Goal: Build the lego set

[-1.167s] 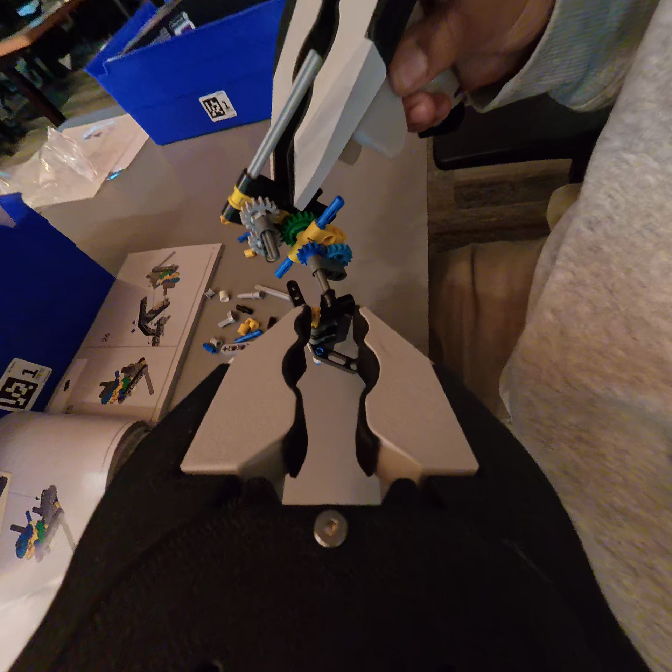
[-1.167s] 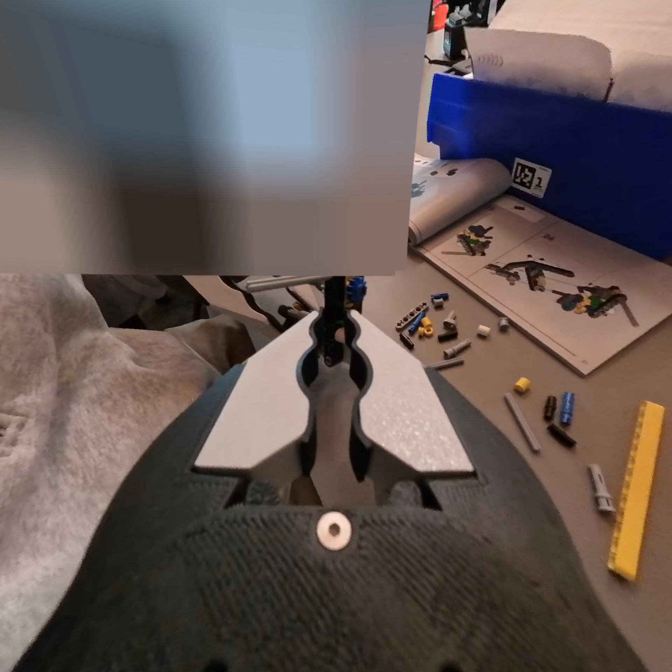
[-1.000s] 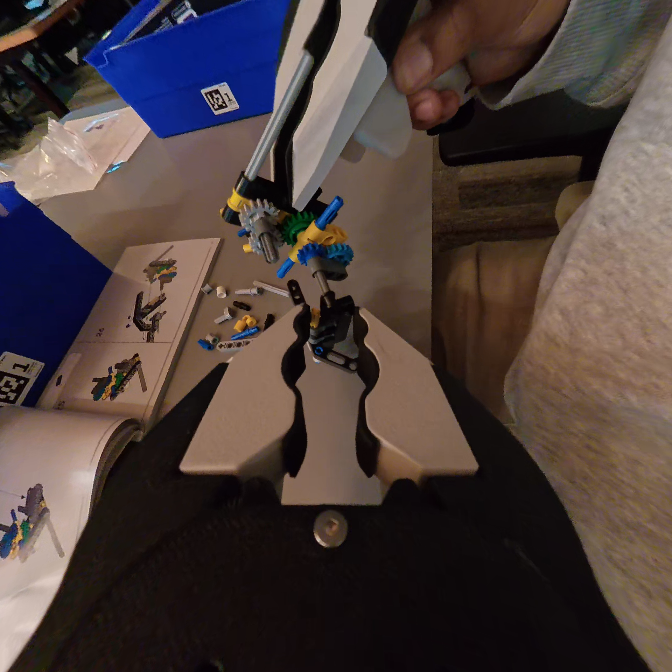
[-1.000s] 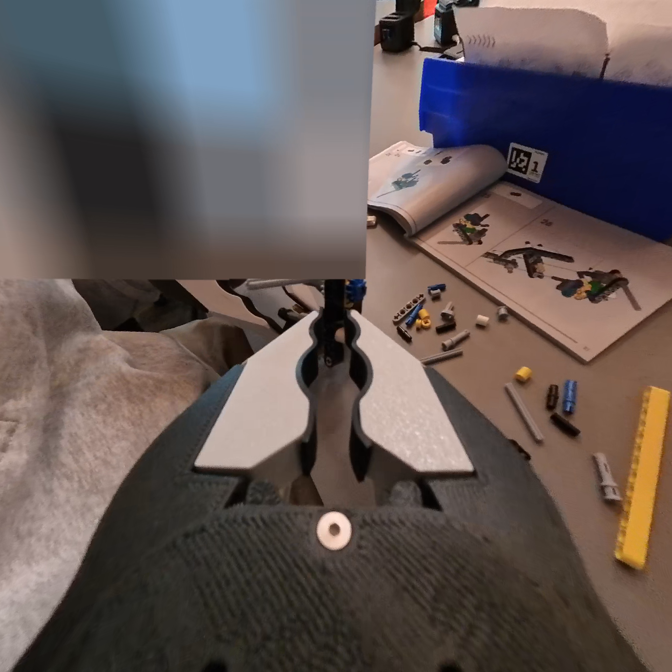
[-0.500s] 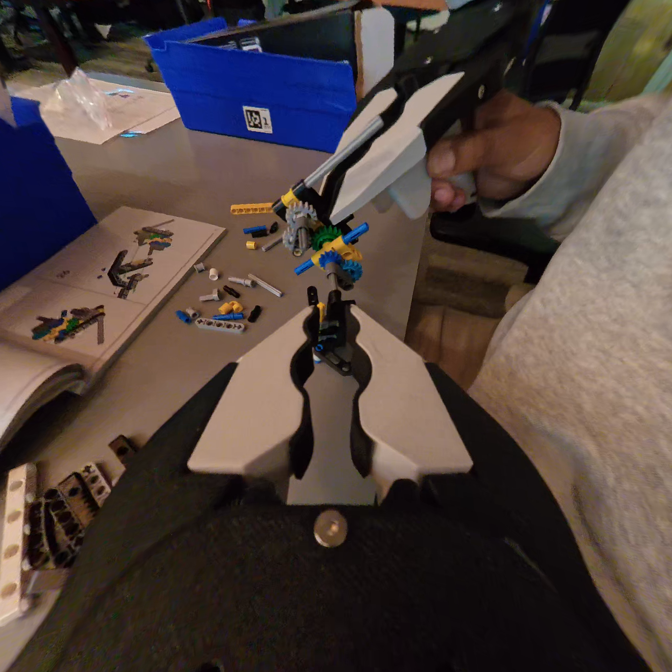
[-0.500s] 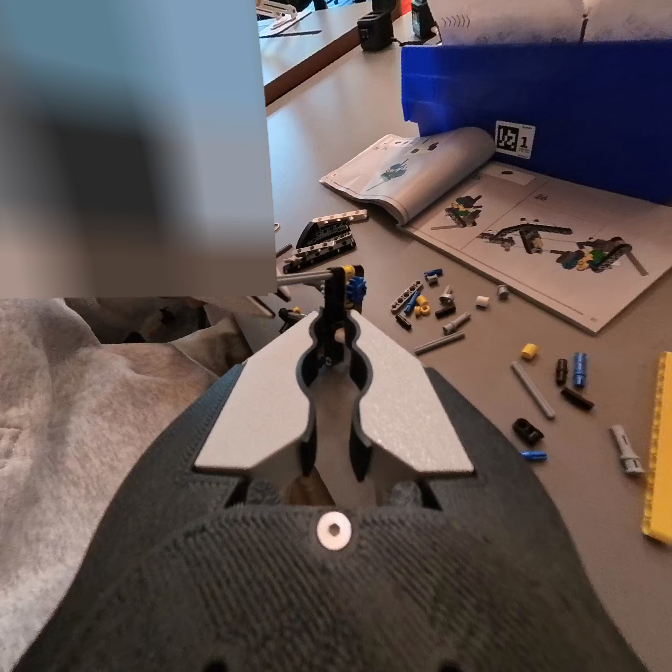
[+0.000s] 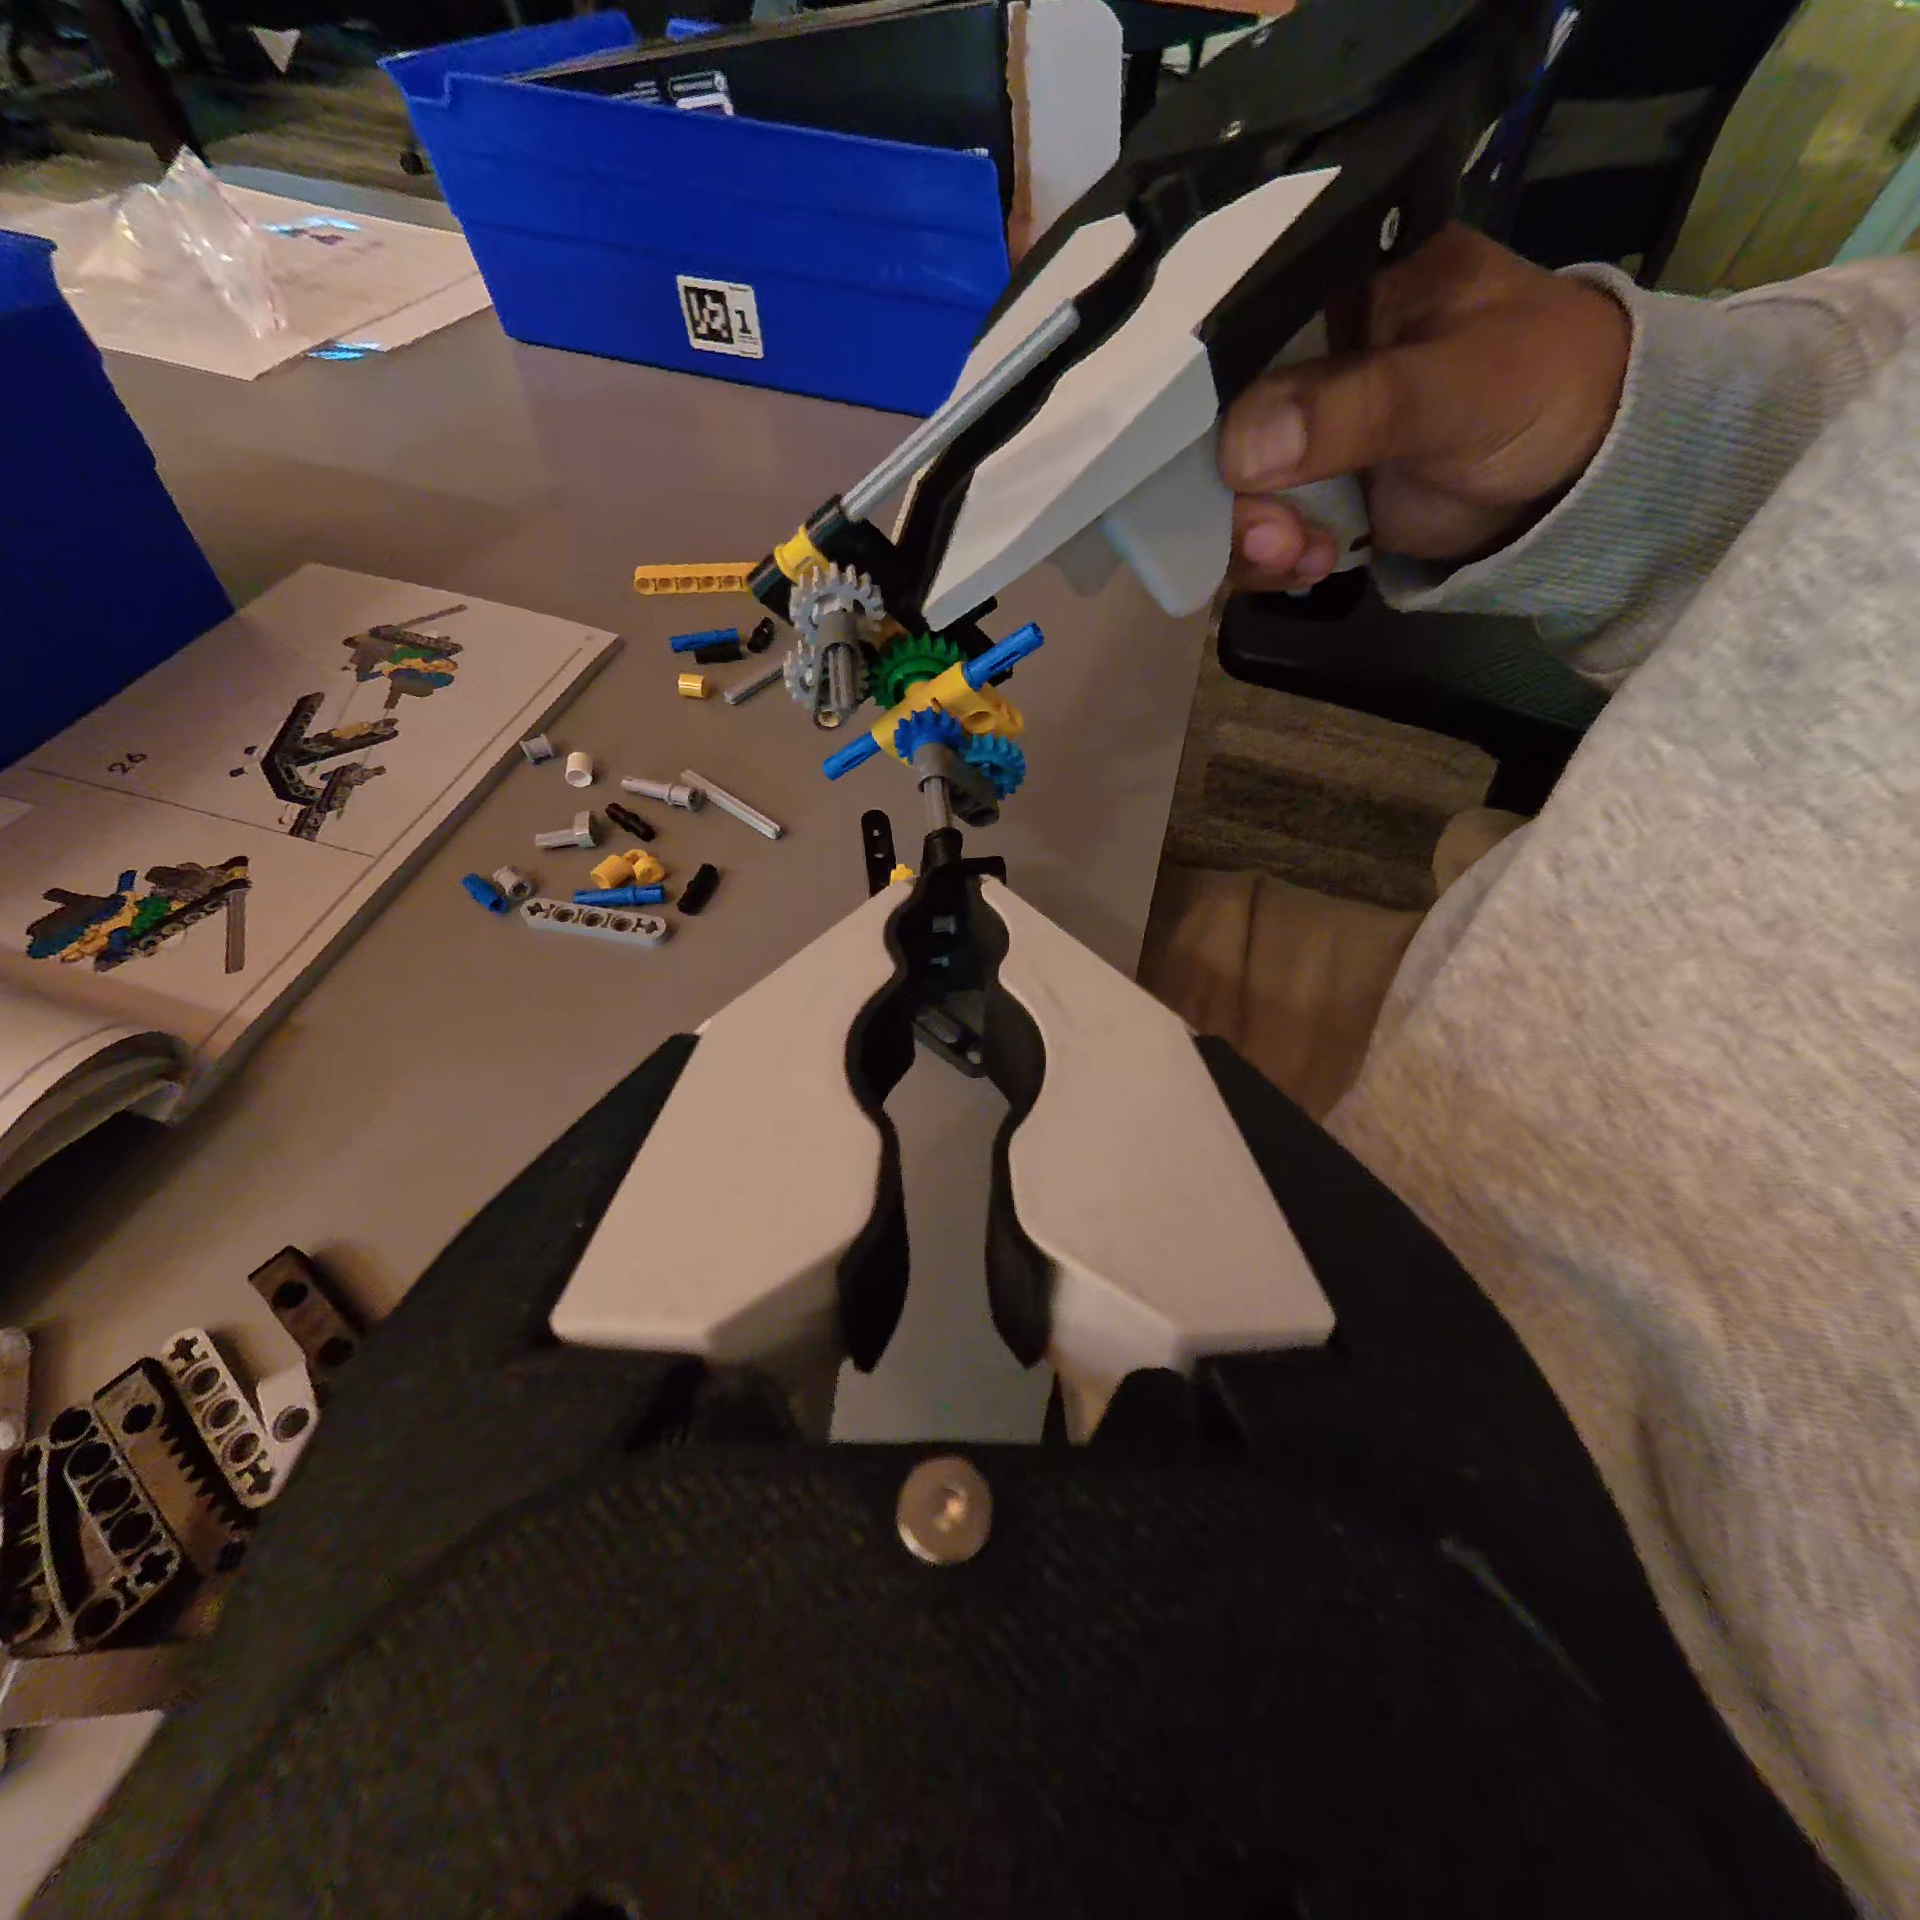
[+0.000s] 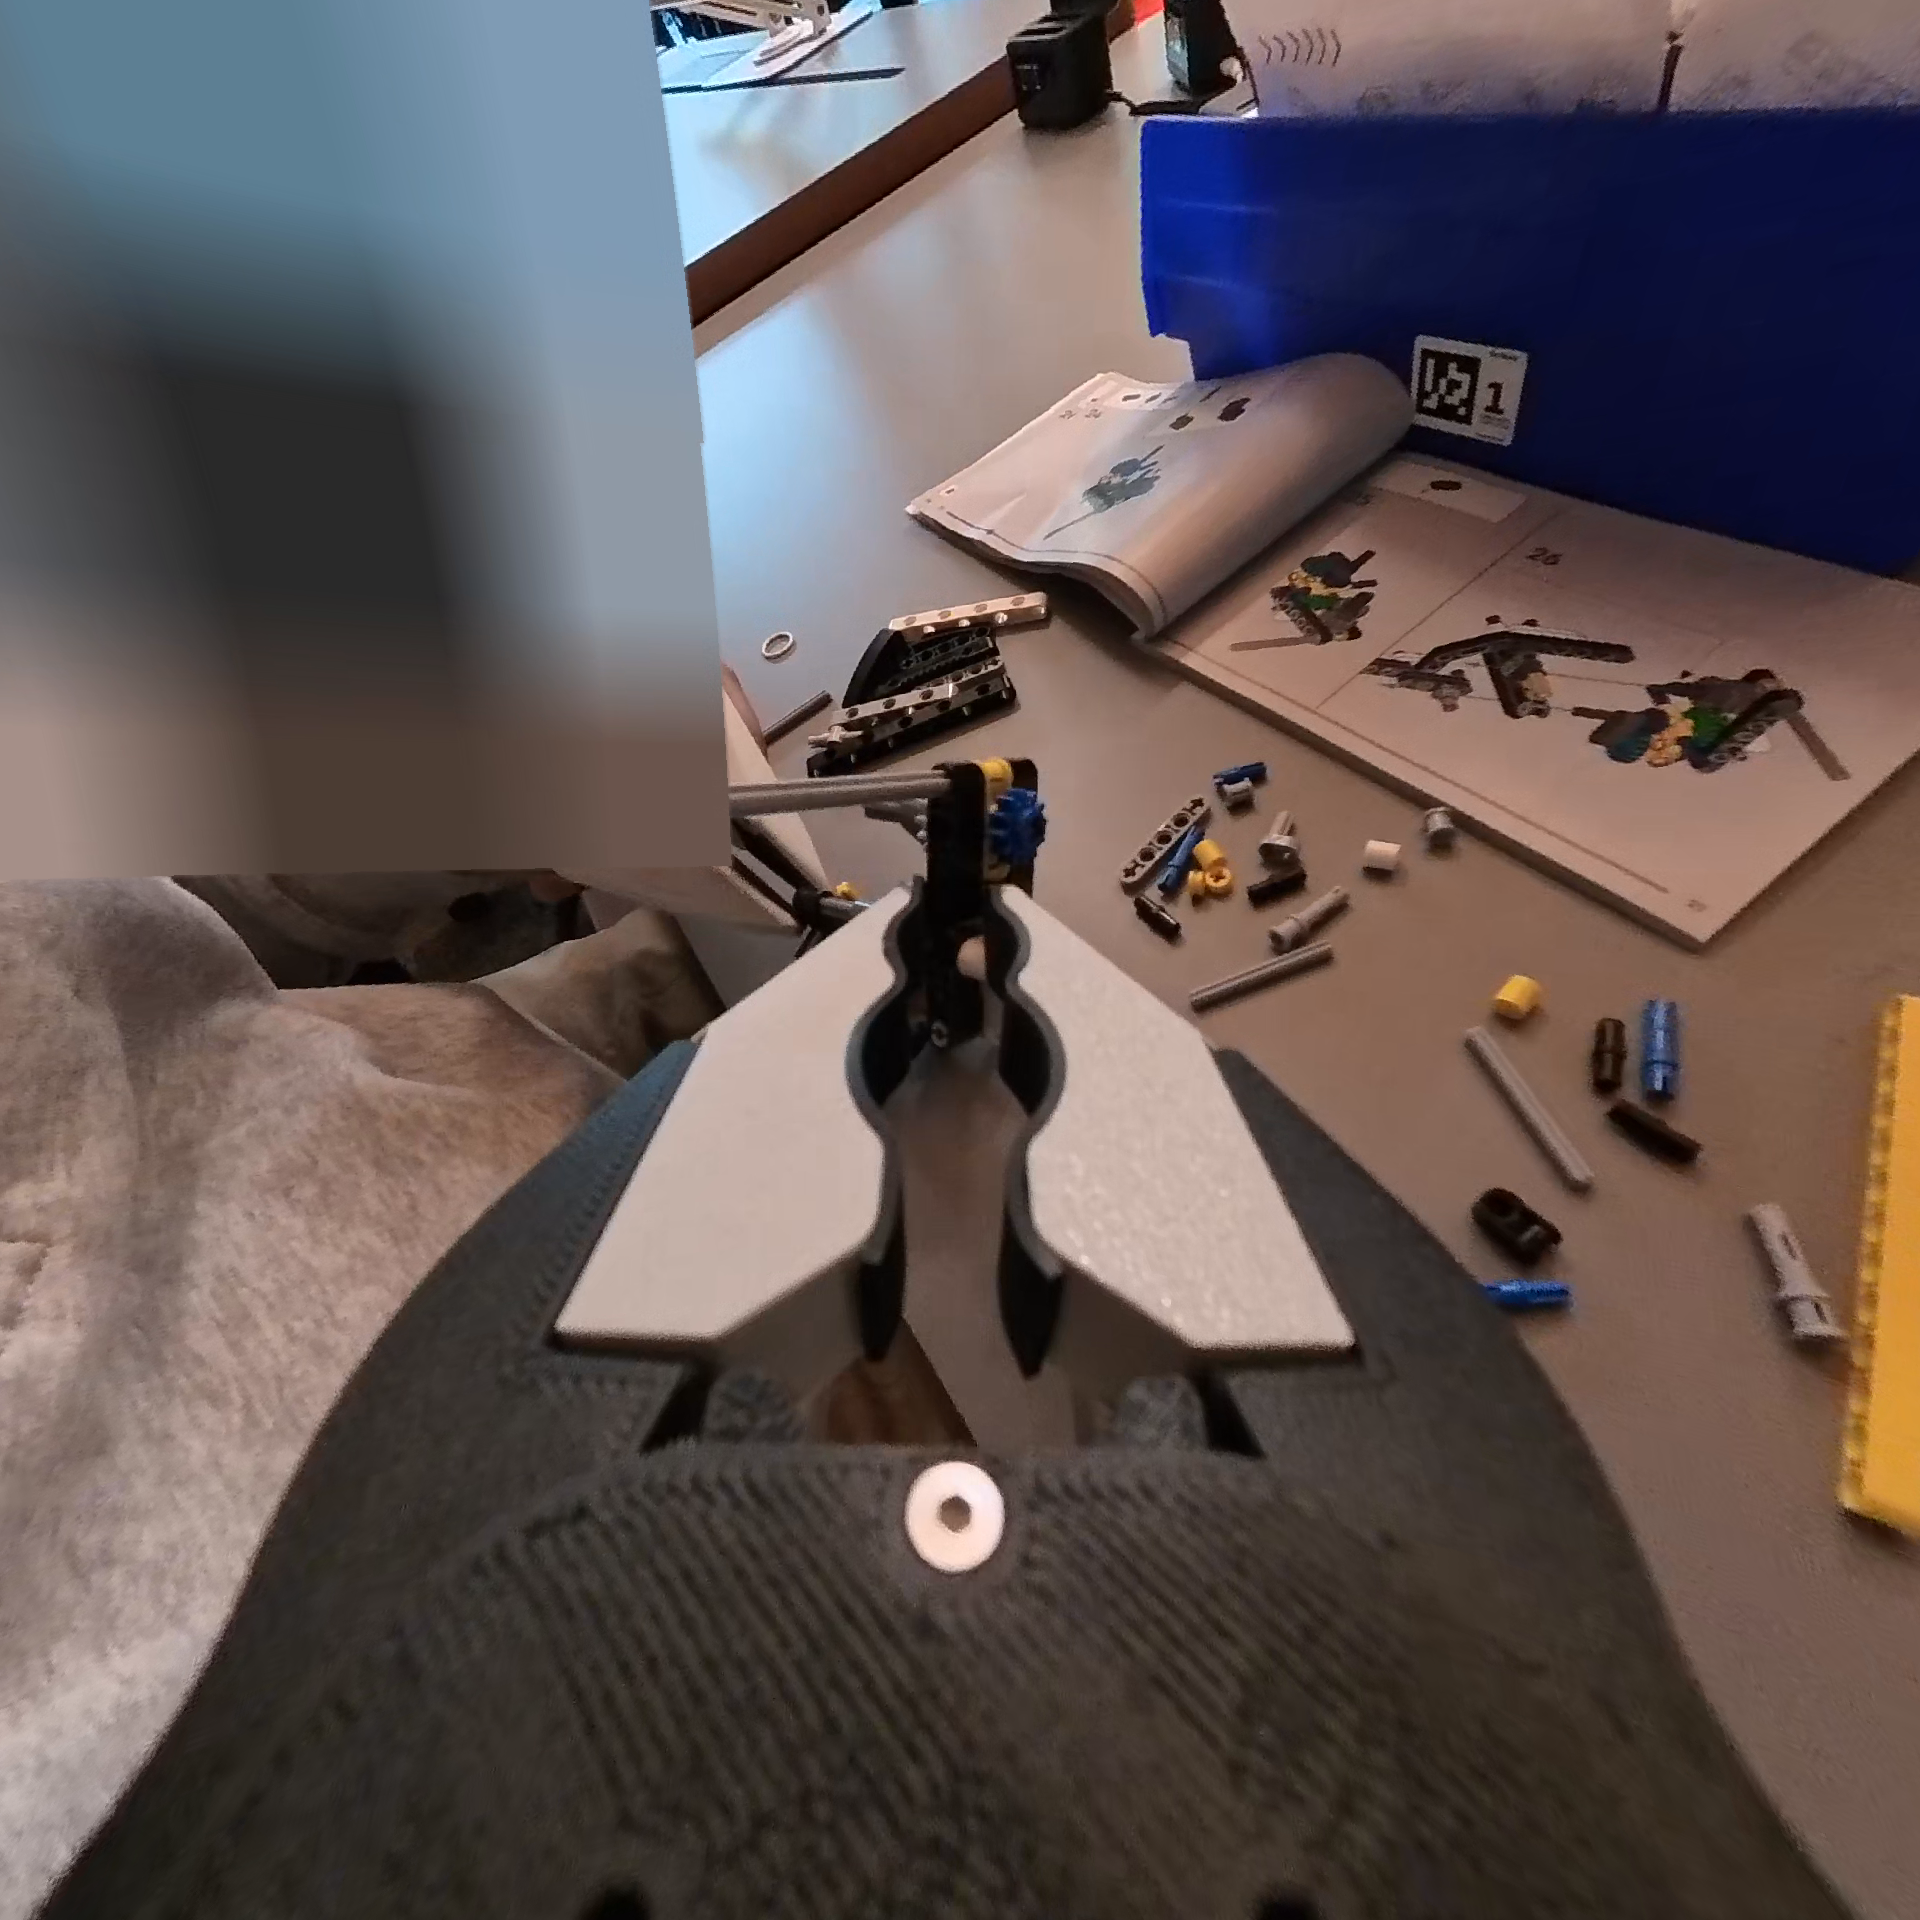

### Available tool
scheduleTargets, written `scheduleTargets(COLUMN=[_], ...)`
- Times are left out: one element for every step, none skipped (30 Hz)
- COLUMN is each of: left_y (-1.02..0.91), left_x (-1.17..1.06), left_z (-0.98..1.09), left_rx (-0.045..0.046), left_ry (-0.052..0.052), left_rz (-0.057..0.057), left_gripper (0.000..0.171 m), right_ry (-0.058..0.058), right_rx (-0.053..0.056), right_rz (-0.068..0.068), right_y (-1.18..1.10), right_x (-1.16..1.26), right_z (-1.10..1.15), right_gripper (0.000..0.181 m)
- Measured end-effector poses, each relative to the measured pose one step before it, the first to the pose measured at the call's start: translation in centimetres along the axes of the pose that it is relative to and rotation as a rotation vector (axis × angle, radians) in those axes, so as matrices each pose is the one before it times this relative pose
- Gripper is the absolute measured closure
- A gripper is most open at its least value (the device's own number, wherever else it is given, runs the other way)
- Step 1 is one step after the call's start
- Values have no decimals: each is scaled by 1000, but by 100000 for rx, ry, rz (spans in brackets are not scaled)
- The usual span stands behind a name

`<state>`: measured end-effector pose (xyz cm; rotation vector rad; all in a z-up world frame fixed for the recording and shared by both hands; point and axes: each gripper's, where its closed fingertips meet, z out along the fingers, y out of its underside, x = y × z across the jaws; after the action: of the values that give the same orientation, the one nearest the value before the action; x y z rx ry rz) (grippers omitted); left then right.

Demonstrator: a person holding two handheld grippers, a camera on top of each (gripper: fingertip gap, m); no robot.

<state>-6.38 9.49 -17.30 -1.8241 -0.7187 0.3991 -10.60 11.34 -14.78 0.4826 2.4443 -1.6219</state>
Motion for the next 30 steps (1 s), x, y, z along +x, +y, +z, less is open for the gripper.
scheduleTargets(left_y=[-17,-46,-16,-20,-15,-17,-7,-9,1,11,-18,-17,-7,-19,1,1,19,69,135,129,55,-47,-120,-158,-84,20,30,-42,-8,-21], left_x=[7,-29,-33,-49,-52,-20,1,0,-75,35,7,-28,-64,-50,-7,-7,-28,-6,104,185,175,77,-63,-122,-129,-164,-106,-15,-27,-30], left_z=[8,-2,5,3,2,5,12,26,27,43,24,27,19,25,35,36,26,35,46,42,34,9,-22,-45,-38,-4,8,-8,1,2], left_rx=[170,254,151,83,52,-3,5,-82,-239,-236,-148,-110,-7,149,296,376,422,82,-359,-220,183,741,1117,1217,628,36,28,333,103,138], left_ry=[189,68,-1,-53,-120,-32,9,-158,-805,-212,-359,-410,-492,-320,108,108,-8,-30,540,824,661,65,-622,-611,-238,-288,1,261,-60,-348], left_rz=[-744,-742,-741,-714,-603,-379,-207,-34,147,649,192,-27,-191,-351,-560,-670,-730,-512,111,429,322,-66,-367,-873,-1201,-1227,-1008,-671,-245,264], left_gripper=[169,170,170,171,171,171,171,171,171,171,171,171,171,171,171,171,171,171,168,163,161,160,160,161,163,165,168,168,169,169], right_ry=[21,37,82,93,97,158,179,136,-92,198,501,525,473,446,554,631,604,593,698,572,80,-149,-103,-440,-429,-124,-75,-60,46,52], right_rx=[-49,-81,-113,-64,-3,-111,-211,-169,-128,-34,-44,-334,-545,-528,-573,-558,-342,-70,81,209,351,355,257,-24,-175,-40,-19,-53,-57,-88], right_rz=[143,144,164,182,116,42,28,103,270,470,383,181,-79,-315,-377,-379,-433,-621,-680,-261,312,629,437,352,459,223,79,51,37,39], right_y=[19,24,24,13,4,28,42,24,-7,-27,-39,-23,3,-13,26,28,14,-2,-12,-27,-32,6,15,62,72,43,26,15,15,20], right_x=[9,11,14,2,7,13,17,12,-31,3,25,31,40,26,48,71,67,58,83,81,20,-11,-3,-52,-65,-19,-27,-19,-3,-14], right_z=[-18,-20,-13,-14,-9,-4,-11,-12,-8,9,8,-3,-9,-9,-9,-4,5,-5,-21,-23,-5,18,6,-2,15,6,-16,-13,-14,-8], right_gripper=[172,172,172,172,172,172,172,172,172,172,172,172,172,172,172,172,172,172,172,172,172,172,172,172,172,172,172,172,172,172])
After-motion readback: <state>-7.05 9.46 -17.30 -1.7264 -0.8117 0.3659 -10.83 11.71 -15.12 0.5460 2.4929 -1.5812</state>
